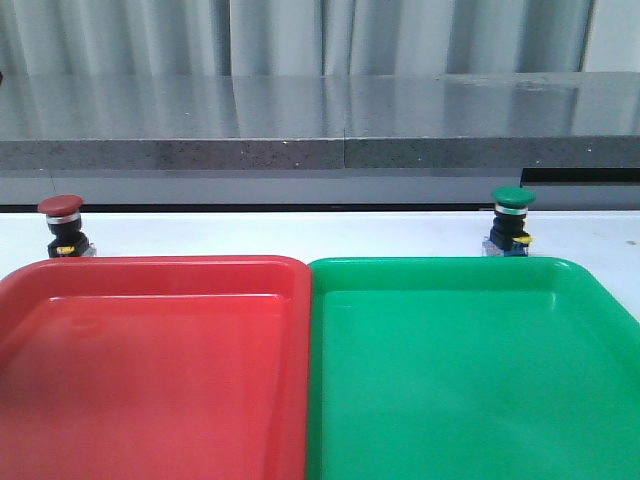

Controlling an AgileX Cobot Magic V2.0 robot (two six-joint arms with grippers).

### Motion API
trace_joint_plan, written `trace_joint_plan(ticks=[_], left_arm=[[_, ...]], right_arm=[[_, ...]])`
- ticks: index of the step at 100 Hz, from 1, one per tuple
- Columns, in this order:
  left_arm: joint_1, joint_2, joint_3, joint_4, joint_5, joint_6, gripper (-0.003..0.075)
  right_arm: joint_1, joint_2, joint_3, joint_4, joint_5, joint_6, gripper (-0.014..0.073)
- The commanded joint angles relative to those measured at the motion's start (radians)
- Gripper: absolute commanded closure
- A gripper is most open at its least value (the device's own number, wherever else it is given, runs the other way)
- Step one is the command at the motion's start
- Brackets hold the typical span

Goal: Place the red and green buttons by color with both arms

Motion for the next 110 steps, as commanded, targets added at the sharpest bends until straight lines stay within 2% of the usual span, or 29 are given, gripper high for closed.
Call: trace_joint_plan(ticks=[1,59,110], left_arm=[[-0.005,0.04,-0.064,-0.01,-0.058,-0.002,0.0156],[0.0,0.397,-0.335,0.026,-0.011,-0.009,0.0156],[0.006,0.54,-0.449,0.038,0.035,-0.057,0.0156]], right_arm=[[-0.006,-0.022,-0.019,-0.01,-0.077,0.0,0.0657],[-0.006,-0.022,-0.019,-0.01,-0.077,0.0,0.0657],[-0.006,-0.022,-0.019,-0.01,-0.077,0.0,0.0657]])
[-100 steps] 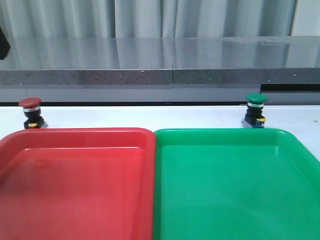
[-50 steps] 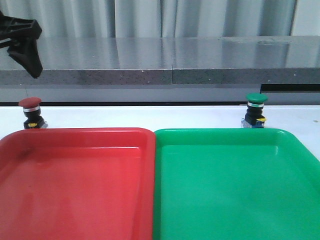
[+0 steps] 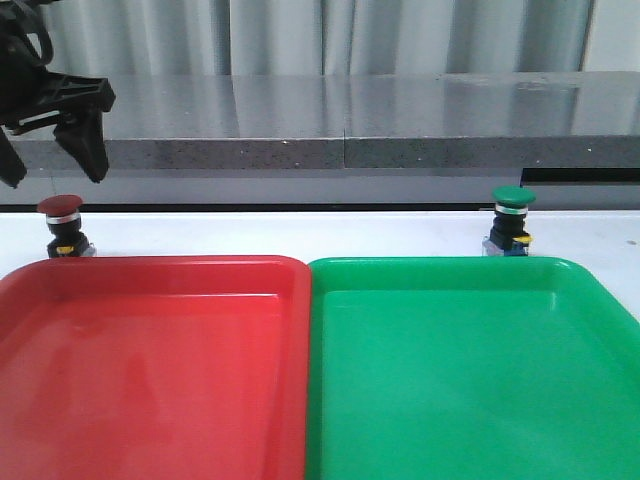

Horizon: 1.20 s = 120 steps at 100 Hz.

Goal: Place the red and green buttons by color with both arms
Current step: 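Lower the left gripper over the red button and close on it, then lift the red button with the left gripper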

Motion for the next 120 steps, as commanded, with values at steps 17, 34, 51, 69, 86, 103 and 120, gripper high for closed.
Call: trace_joint_plan(ticks=[17,34,51,69,86,103,120], left_arm=[[0.014,0.002,-0.04,0.021,-0.031,-0.013,0.0156],[0.034,0.031,-0.04,0.016,-0.051,-0.013,0.0156],[0.037,0.06,-0.04,-0.009,-0.051,-0.013,0.0156],[0.037,0.067,-0.04,-0.009,-0.056,-0.013,0.0156],[0.037,0.067,-0.04,-0.009,-0.062,-0.013,0.0232],[0.037,0.067,-0.04,-0.009,-0.075,-0.013,0.0409],[0.037,0.067,-0.04,-0.009,-0.081,-0.013,0.0527]], right_arm=[[-0.006,-0.022,-0.019,-0.01,-0.077,0.0,0.0657],[-0.006,-0.022,-0.019,-0.01,-0.077,0.0,0.0657],[-0.006,-0.022,-0.019,-0.01,-0.077,0.0,0.0657],[-0.006,-0.022,-0.019,-0.01,-0.077,0.0,0.0657],[-0.006,-0.022,-0.019,-0.01,-0.077,0.0,0.0657],[-0.006,-0.022,-0.019,-0.01,-0.077,0.0,0.0657],[-0.006,-0.022,-0.019,-0.01,-0.077,0.0,0.0657]])
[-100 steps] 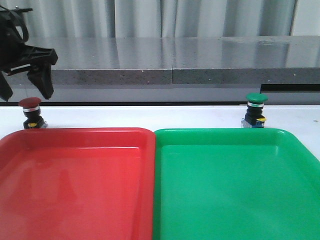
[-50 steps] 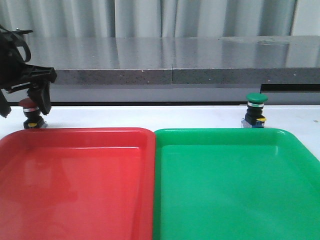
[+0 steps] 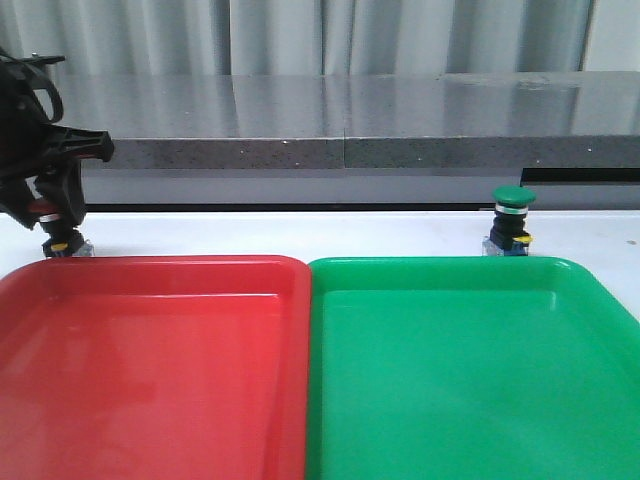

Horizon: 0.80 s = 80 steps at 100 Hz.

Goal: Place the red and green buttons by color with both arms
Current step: 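Lift the red button with the left gripper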

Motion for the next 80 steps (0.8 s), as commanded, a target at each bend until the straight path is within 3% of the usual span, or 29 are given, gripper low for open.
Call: trace_joint_plan(ticks=[1,28,80], left_arm=[[0.003,-0.052,-0.029,-0.01,-0.043,-0.011,0.0535],[0.003,-0.073,-0.048,-0.01,-0.04,-0.011,0.0644],[-0.041,-0.273,0.044,-0.059,-0.052,-0.013,0.0648]], right_arm=[[-0.006,-0.022,-0.019,-0.01,-0.077,0.0,0.0657],[-0.006,-0.022,-0.019,-0.01,-0.077,0.0,0.0657],[-0.006,-0.022,-0.019,-0.01,-0.077,0.0,0.0657]])
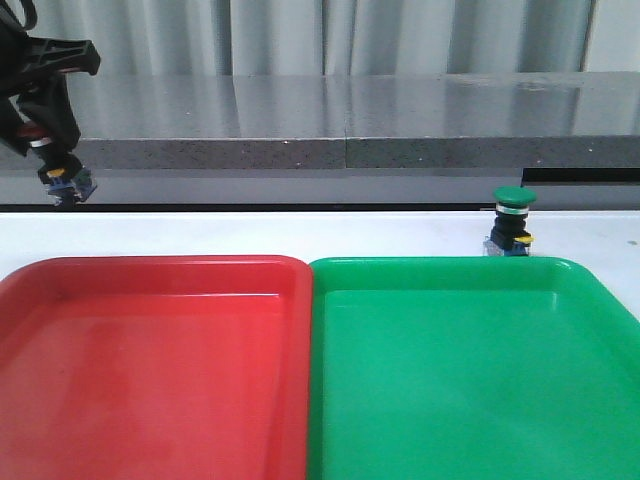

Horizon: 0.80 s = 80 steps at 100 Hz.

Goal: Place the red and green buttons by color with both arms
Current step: 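Lift the red button with the left gripper, then carry the red button over the red tray and lower it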

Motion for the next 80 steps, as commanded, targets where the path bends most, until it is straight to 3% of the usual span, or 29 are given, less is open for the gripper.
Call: trace_joint_plan(ticks=[1,35,80], left_arm=[[-0.026,-0.093,0.012,-0.019,-0.047,-0.009,0.0648],[-0.16,-0.209,0.173,-0.019,-0.085,-0.016,0.0648],[-0.323,-0.221,0.354,-0.054,-0.19,-0.044,0.0648]], right_arm=[[-0.006,-0.022,-0.019,-0.01,-0.077,0.0,0.0657],[-0.006,-0.022,-0.019,-0.01,-0.077,0.0,0.0657],[-0.006,-0.022,-0.019,-0.01,-0.077,0.0,0.0657]])
